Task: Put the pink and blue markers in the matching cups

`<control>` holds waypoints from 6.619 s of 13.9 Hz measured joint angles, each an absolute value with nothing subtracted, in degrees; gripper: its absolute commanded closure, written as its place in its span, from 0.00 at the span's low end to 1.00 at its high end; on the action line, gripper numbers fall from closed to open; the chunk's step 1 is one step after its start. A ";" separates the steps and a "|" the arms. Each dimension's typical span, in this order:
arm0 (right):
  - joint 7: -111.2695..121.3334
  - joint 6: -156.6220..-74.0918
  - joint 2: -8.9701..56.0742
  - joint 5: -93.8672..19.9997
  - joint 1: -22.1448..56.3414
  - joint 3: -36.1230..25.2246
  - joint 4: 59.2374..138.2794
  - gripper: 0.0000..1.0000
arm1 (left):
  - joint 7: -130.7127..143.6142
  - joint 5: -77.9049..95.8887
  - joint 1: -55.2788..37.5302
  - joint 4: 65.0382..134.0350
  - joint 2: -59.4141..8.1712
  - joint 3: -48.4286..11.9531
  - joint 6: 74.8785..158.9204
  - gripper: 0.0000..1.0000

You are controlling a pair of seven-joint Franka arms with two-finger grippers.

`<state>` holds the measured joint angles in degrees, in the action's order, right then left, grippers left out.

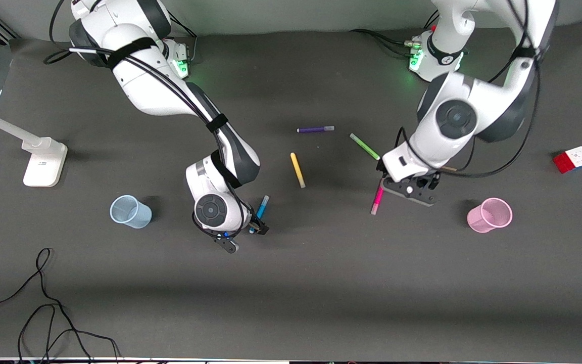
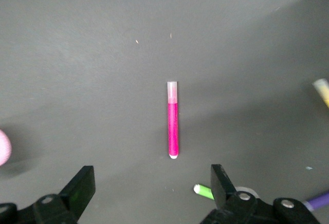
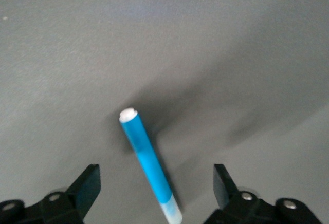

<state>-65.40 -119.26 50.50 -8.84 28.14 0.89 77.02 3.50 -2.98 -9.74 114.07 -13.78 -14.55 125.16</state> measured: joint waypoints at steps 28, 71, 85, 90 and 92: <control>-55.65 -79.73 22.93 -6.06 27.10 -15.04 72.61 1.00 | 10.52 -6.04 -11.42 114.10 -31.44 -14.68 135.85 0.94; -24.25 -98.78 -0.13 5.00 30.12 -34.72 103.69 0.00 | 5.49 -6.04 13.66 62.97 -48.96 -11.28 70.82 1.00; -4.86 -92.75 -5.43 0.74 -3.01 0.46 103.92 0.00 | 7.23 -6.04 12.99 62.20 -50.94 -11.36 74.72 0.01; 3.09 -90.65 -5.81 -1.49 -3.39 -1.87 102.60 0.00 | 6.87 -6.27 12.90 60.54 -46.13 -11.64 74.02 0.00; 3.09 -90.65 -4.54 -1.68 3.22 -8.22 100.53 0.00 | 5.67 -6.28 12.89 61.69 -41.07 -11.73 74.45 0.00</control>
